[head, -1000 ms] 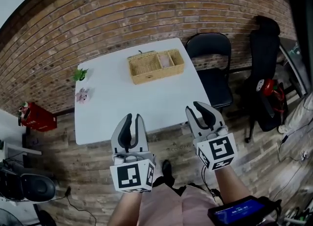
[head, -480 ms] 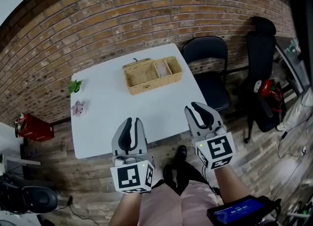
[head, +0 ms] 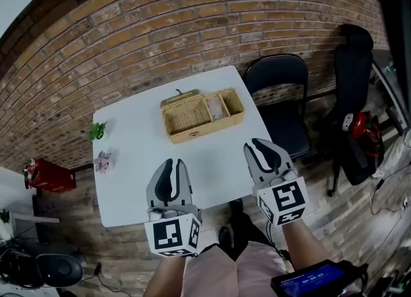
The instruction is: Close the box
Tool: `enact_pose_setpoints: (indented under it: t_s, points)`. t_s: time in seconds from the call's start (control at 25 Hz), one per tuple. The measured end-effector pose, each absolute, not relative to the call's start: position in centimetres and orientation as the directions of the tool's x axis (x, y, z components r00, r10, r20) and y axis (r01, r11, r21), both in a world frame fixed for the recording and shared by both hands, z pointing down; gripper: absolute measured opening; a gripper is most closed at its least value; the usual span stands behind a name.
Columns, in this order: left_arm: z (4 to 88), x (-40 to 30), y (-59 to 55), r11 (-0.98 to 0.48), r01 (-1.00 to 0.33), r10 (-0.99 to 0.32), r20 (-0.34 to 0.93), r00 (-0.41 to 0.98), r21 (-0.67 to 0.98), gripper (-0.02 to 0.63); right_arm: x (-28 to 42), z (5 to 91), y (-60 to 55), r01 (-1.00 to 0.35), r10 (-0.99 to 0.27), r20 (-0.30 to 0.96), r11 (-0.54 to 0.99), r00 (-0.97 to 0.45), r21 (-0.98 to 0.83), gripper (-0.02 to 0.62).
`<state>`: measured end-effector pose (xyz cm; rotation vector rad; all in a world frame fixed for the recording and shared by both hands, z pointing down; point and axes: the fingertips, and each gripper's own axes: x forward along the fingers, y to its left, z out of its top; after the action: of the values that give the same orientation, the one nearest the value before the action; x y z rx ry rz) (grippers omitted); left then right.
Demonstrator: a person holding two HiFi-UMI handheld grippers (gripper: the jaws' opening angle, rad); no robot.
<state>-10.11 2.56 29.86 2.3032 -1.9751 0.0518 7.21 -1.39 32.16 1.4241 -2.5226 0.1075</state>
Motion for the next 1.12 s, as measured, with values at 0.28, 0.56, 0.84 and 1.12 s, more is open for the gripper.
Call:
enact_pose_setpoints:
  t_s: [0.28, 0.56, 0.84, 1.12]
  points:
    - [30.9, -10.1, -3.6, -0.101, -0.994, -0.984, 0.146, 0.105, 0.036, 0.078, 7.7, 33.9, -8.6, -0.830, -0.801, 0.271, 0.558, -0.535, 0.011, 0.072]
    - [29.5, -9.5, -8.5, -0.034, -0.999, -0.989, 0.141, 0.036, 0.012, 0.078, 8.1, 32.9, -14.8, -0.788, -0.763, 0.244, 0.616, -0.599, -0.008, 0.072]
    - [26.3, -9.8, -11.8, 0.022, -0.999, -0.996, 0.091, -0.025, -0.025, 0.078, 7.7, 30.5, -19.5, -0.739, -0.728, 0.193, 0.673, -0.658, 0.016, 0.072]
    - [24.4, -11.3, -12.8, 0.060, -0.996, -0.996, 0.064, -0.065, -0.073, 0.078, 6.6, 28.7, -21.7, -0.720, -0.715, 0.147, 0.694, -0.684, 0.028, 0.072]
